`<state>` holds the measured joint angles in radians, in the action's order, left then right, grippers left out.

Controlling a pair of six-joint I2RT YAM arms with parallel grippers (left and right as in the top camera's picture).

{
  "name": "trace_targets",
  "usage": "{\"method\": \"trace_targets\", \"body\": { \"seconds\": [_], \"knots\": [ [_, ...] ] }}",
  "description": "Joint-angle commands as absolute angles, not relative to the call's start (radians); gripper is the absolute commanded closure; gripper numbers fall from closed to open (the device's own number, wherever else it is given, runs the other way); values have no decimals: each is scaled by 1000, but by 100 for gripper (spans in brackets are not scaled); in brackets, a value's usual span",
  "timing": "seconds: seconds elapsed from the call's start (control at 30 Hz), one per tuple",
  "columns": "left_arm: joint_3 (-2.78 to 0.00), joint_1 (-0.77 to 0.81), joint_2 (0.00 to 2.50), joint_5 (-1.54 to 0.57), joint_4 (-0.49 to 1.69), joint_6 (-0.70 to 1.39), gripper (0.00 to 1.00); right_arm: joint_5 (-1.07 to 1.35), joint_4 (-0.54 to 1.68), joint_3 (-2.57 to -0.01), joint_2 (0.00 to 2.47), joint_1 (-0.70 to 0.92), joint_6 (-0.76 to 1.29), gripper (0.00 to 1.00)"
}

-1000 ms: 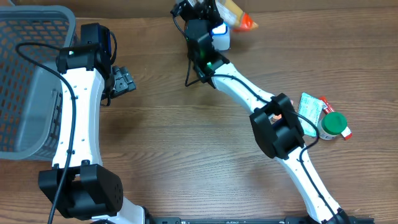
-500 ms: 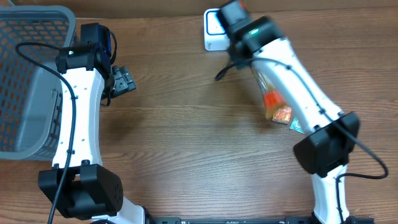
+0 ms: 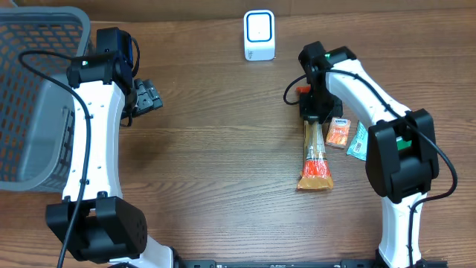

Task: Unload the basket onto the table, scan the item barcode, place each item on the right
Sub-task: 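Bring the pasta packet back right and lower it beside the tissue pack, then release the pasta packet and retract the right gripper to the right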

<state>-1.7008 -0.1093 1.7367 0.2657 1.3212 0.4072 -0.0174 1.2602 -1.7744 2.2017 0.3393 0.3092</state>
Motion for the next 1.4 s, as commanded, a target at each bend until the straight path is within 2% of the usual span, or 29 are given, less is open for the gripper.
{"method": "trace_targets", "body": {
  "seconds": [0.0, 0.13, 0.3, 0.4, 0.63, 0.67, 0.7, 0.87, 1.37],
  "knots": [
    [-1718, -110, 1739, 265, 1323, 385, 0, -199, 1317, -1736, 2177, 338, 337, 93],
    [-1718, -110, 1739, 265, 1323, 385, 0, -283, 1363, -1729, 2177, 338, 337, 82],
    [-1718, -111, 1739, 265, 1323, 385, 0, -312, 1385, -1729, 2174, 338, 338, 59],
    [-1718, -111, 1739, 265, 1323, 385, 0, -313, 1394, -1730, 2155, 338, 342, 53],
    [-1718, -111, 1739, 265, 1323, 385, 0, -272, 1382, -1737, 2002, 338, 340, 48],
    [-1718, -111, 1739, 265, 1324, 385, 0, -263, 1378, -1741, 1972, 338, 341, 39],
    [-1718, -111, 1739, 265, 1323, 385, 0, -260, 1374, -1742, 1948, 338, 341, 1],
    [-1718, -111, 1739, 265, 1324, 385, 0, -260, 1369, -1742, 1865, 338, 341, 0],
    [-1718, -111, 1739, 265, 1324, 385, 0, -261, 1355, -1740, 1864, 338, 341, 0]
  ]
}}
